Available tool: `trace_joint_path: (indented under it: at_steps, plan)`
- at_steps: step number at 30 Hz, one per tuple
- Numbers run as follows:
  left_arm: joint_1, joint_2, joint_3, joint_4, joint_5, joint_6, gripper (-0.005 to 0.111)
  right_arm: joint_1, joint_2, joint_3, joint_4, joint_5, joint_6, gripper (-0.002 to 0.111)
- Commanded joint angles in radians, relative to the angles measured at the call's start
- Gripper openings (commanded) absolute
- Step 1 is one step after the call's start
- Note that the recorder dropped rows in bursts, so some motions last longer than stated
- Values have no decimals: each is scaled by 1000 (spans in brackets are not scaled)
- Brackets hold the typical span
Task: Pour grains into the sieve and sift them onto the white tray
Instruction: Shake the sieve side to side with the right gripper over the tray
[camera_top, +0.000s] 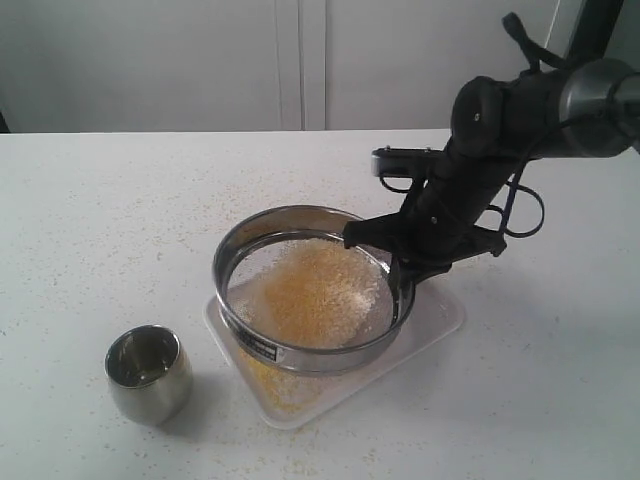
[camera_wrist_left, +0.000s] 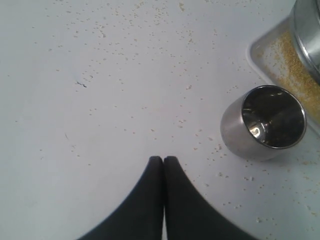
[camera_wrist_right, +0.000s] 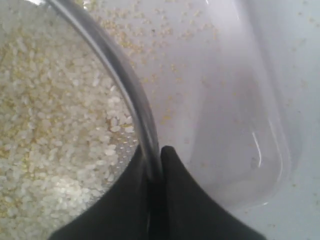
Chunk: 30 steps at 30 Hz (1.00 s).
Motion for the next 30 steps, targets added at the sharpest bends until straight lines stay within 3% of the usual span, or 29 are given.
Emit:
trace_joint_path:
  at_steps: [1, 6, 11, 16, 21, 26, 30]
  plan:
    - [3, -6, 7, -7, 2, 3, 0, -43, -17, -9, 4, -9, 78, 0]
    - [3, -6, 7, -7, 2, 3, 0, 15, -28, -9, -50, 7, -11, 0]
    - [3, -6, 7, -7, 2, 3, 0, -26, -28, -9, -134, -18, 152, 0]
    - [3, -6, 7, -7, 2, 3, 0, 41, -28, -9, -125, 27, 2, 0]
    - [3, -6, 7, -7, 2, 3, 0, -16, -28, -9, -158, -6, 155, 0]
    - [3, -6, 7, -7, 2, 3, 0, 28, -28, -9, -87, 36, 33, 0]
    - [3, -6, 7, -7, 2, 3, 0, 8, -28, -9, -127, 9, 77, 0]
